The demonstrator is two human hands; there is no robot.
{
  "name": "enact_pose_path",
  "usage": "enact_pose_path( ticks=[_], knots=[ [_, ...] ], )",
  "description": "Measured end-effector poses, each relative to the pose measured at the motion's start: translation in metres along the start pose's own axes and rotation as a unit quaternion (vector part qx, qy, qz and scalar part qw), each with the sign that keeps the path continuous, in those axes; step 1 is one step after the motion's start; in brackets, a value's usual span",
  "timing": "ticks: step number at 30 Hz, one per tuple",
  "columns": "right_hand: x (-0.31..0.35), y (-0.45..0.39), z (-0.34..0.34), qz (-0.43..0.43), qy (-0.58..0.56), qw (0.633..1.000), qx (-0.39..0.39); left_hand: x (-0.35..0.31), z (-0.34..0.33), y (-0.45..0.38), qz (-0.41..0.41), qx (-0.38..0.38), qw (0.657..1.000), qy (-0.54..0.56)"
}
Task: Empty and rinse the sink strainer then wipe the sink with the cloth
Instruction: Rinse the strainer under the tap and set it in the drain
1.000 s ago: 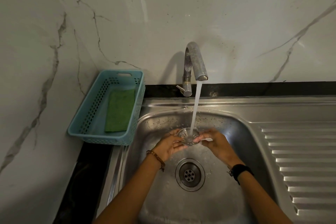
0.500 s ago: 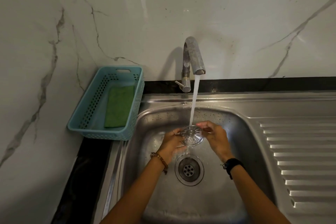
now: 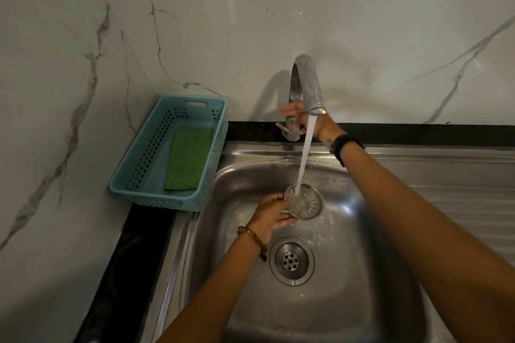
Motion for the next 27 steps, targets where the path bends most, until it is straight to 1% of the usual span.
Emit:
enact_pose_path(
  ticks=[2, 3, 4, 5, 6, 7, 8, 9, 10, 11, 12, 13, 14, 15, 16, 17, 19, 21, 22, 23, 25, 26, 27],
  knots=[
    [0.000, -0.005, -0.015, -0.036, 0.039, 0.992, 0.112, 0.001, -0.002, 0.000, 0.010, 0.009, 1.000, 0.019],
    [-0.001, -0.004, -0.019, -0.044, 0.040, 0.989, 0.138, 0.003, -0.003, -0.002, 0.016, 0.012, 0.999, 0.026],
    [-0.004, -0.002, -0.020, -0.050, 0.011, 0.990, 0.134, 0.005, -0.002, -0.003, 0.020, 0.013, 0.999, 0.032],
    [-0.008, 0.001, -0.019, -0.061, -0.058, 0.991, 0.106, 0.007, -0.001, -0.005, 0.022, 0.013, 0.999, 0.038],
    [-0.014, 0.005, -0.014, -0.080, -0.157, 0.982, 0.066, 0.009, 0.001, -0.006, 0.021, 0.012, 0.999, 0.040],
    [-0.019, 0.010, -0.009, -0.094, -0.261, 0.960, 0.033, 0.010, 0.002, -0.007, 0.020, 0.010, 0.999, 0.043],
    [-0.027, 0.017, -0.003, -0.100, -0.332, 0.938, 0.013, 0.012, 0.005, -0.008, 0.019, 0.008, 0.999, 0.045],
    [-0.038, 0.026, 0.004, -0.100, -0.352, 0.931, -0.008, 0.014, 0.007, -0.008, 0.019, 0.006, 0.999, 0.048],
    [-0.051, 0.037, 0.009, -0.099, -0.319, 0.942, -0.034, 0.017, 0.010, -0.009, 0.015, 0.004, 0.999, 0.048],
    [-0.066, 0.050, 0.012, -0.101, -0.251, 0.961, -0.058, 0.020, 0.012, -0.009, 0.010, 0.006, 0.999, 0.046],
    [-0.080, 0.066, 0.014, -0.110, -0.165, 0.978, -0.065, 0.022, 0.013, -0.010, 0.001, 0.013, 0.999, 0.043],
    [-0.094, 0.082, 0.013, -0.122, -0.084, 0.988, -0.048, 0.026, 0.013, -0.009, -0.004, 0.024, 0.999, 0.045],
    [-0.107, 0.099, 0.008, -0.129, -0.016, 0.991, -0.011, 0.029, 0.013, -0.010, -0.009, 0.035, 0.998, 0.049],
    [-0.119, 0.114, 0.003, -0.129, 0.040, 0.991, 0.024, 0.033, 0.012, -0.009, -0.011, 0.044, 0.998, 0.054],
    [-0.130, 0.127, -0.003, -0.120, 0.088, 0.988, 0.041, 0.038, 0.012, -0.009, -0.012, 0.050, 0.997, 0.055],
    [-0.139, 0.137, -0.007, -0.098, 0.139, 0.985, 0.031, 0.042, 0.011, -0.009, -0.018, 0.059, 0.997, 0.052],
    [-0.144, 0.157, -0.013, -0.018, 0.248, 0.968, -0.034, 0.053, 0.011, -0.010, -0.045, 0.080, 0.996, 0.009],
    [-0.139, 0.174, -0.018, 0.096, 0.337, 0.933, -0.084, 0.063, 0.015, -0.014, -0.098, 0.075, 0.987, -0.104],
    [-0.138, 0.179, -0.020, 0.139, 0.374, 0.913, -0.090, 0.068, 0.019, -0.018, -0.129, 0.061, 0.971, -0.190],
    [-0.139, 0.184, -0.021, 0.153, 0.402, 0.899, -0.082, 0.074, 0.023, -0.022, -0.159, 0.045, 0.944, -0.287],
    [-0.146, 0.188, -0.024, 0.122, 0.432, 0.892, -0.045, 0.088, 0.033, -0.029, -0.195, 0.018, 0.870, -0.453],
    [-0.151, 0.188, -0.026, 0.103, 0.433, 0.895, -0.034, 0.097, 0.039, -0.032, -0.190, 0.011, 0.840, -0.508],
    [-0.156, 0.187, -0.026, 0.081, 0.417, 0.904, -0.036, 0.106, 0.045, -0.035, -0.172, 0.010, 0.819, -0.547]
  ],
)
Point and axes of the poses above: each hand's wrist, its own y-axis away from the middle knuckle, its own z-axis out of the back of the hand, x = y × z, the point moved 2 cm from there along -y, towards the middle knuckle, and after that the axes turned 7 degrees about -x, right-handed, at the moved point
